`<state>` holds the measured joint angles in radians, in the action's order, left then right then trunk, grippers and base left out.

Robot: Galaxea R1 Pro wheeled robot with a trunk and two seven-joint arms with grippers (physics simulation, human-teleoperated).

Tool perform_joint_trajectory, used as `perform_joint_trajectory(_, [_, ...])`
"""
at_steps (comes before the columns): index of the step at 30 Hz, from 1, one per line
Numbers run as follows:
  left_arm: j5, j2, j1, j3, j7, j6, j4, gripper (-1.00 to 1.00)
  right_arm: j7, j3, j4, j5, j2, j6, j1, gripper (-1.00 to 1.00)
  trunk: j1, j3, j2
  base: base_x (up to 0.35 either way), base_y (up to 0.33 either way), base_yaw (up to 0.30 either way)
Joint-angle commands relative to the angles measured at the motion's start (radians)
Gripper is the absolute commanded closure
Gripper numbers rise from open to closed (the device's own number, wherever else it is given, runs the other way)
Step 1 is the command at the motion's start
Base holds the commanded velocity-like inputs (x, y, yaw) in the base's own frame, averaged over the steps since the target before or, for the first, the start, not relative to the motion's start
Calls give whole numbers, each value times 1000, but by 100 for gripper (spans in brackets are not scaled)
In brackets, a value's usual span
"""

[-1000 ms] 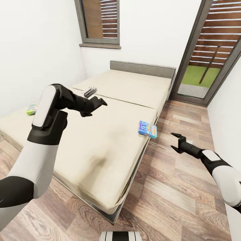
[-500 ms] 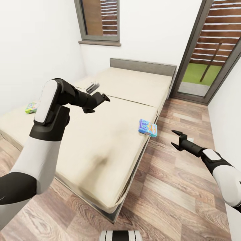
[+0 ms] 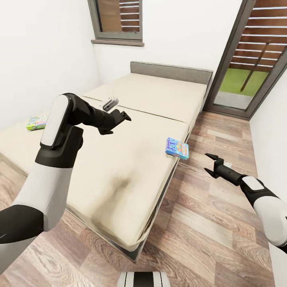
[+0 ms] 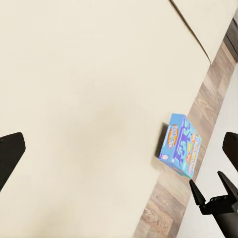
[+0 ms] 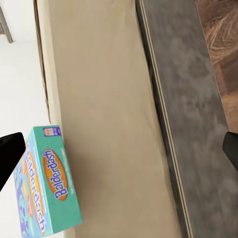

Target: Put all the toys in the child's room - the three board games (two on the bed and one on the table), the two jigsaw puzzles on the table, and the tennis ball on the table - inside the toy box on the table in the child's room.

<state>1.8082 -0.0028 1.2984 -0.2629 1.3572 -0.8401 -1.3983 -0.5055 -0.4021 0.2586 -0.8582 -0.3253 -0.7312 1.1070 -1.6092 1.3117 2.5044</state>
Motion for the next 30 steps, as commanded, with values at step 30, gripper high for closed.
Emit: perform_joint_trajectory(30, [-75,-71,170,-1,10,-3,193,-100,-29,-2,53,1,1,-6,-1,-100,0,1,0,0,0,0])
